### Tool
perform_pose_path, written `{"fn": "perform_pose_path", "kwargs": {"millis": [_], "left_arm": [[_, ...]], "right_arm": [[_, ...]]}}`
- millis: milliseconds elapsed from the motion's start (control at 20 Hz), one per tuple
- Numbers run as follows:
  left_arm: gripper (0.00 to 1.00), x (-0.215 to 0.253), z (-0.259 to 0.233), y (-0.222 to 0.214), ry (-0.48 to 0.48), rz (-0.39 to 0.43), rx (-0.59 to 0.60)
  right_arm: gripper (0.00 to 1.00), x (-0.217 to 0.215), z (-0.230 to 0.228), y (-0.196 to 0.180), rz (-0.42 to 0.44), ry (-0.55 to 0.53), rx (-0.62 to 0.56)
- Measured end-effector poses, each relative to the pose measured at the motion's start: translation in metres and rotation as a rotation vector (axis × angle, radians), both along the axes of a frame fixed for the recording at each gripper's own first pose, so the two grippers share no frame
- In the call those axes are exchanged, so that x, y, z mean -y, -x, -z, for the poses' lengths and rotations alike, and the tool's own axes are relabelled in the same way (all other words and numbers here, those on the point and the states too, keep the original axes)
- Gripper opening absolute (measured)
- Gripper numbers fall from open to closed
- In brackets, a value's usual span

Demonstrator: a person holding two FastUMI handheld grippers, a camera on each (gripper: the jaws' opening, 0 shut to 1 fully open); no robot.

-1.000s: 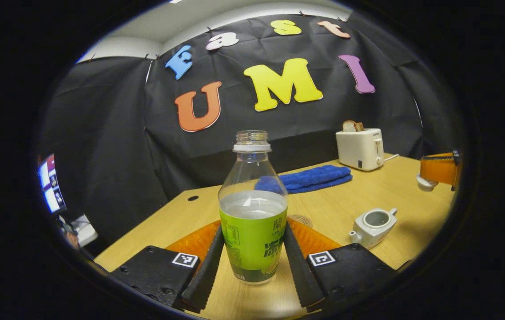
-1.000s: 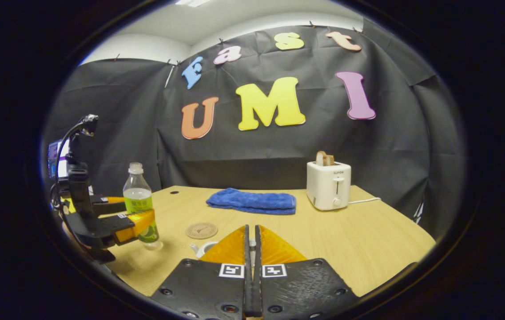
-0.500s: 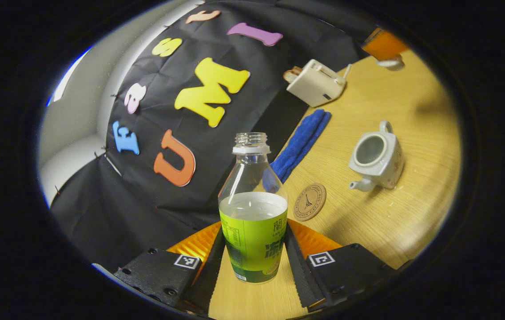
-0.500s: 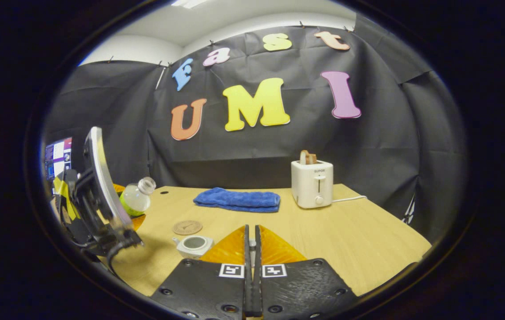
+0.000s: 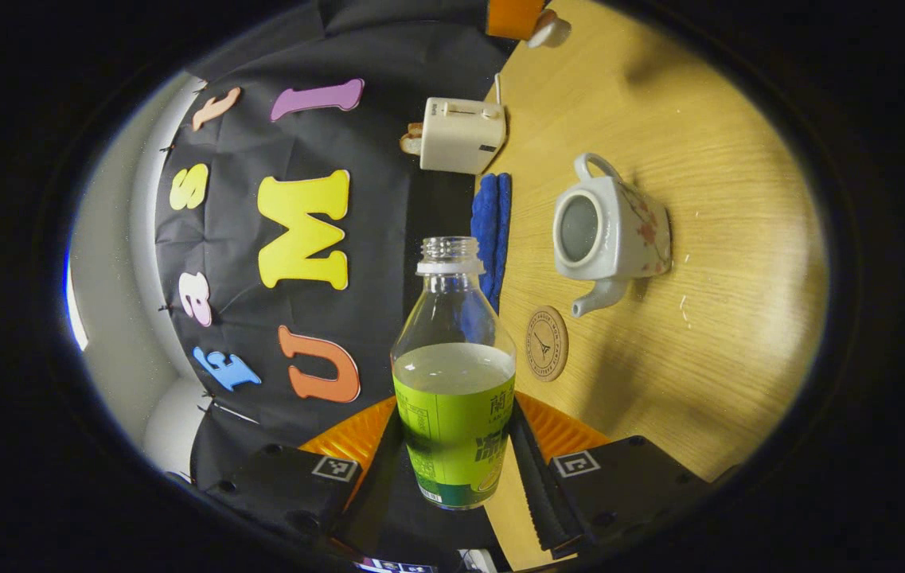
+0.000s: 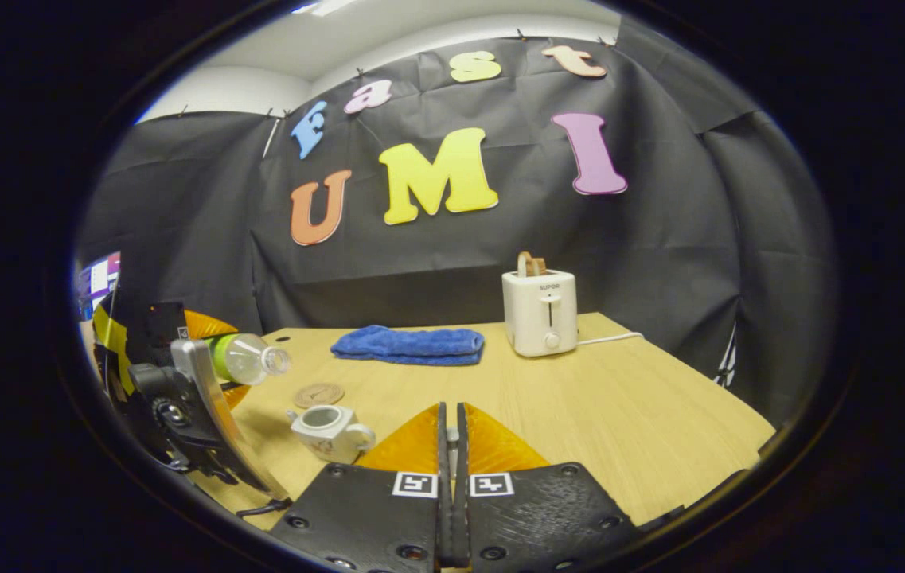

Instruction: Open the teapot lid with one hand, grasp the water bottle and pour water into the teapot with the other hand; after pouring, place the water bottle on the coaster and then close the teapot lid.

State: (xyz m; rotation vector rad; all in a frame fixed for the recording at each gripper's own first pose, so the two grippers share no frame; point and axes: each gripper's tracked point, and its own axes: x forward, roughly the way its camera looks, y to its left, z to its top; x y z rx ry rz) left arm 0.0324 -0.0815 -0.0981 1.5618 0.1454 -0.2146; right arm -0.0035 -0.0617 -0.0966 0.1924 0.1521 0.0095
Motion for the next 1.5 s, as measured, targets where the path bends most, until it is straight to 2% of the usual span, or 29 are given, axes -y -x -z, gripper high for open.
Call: {"fn": "perform_pose_path", "kwargs": {"millis": [250,400,600,1500], "left_arm": [[0.74,-0.004,-0.004,-0.002,-0.19,0.021,-0.009],[0.74,-0.009,-0.01,-0.007,-0.243,0.006,-0.004],[0.74,-0.001,-0.018,-0.005,-0.327,0.032,0.012],[0.74,0.029,-0.029,-0.006,-0.521,0.101,0.075]], "right_arm": [[0.0,0.002,0.004,0.003,-0.002,0.015,0.0],[0.0,0.001,0.01,0.003,-0.009,0.009,-0.023],[0.0,0.004,0.015,0.004,-0.009,-0.002,-0.03],[0.0,0.004,0.022,0.01,-0.027,-0.024,-0.042]]}}
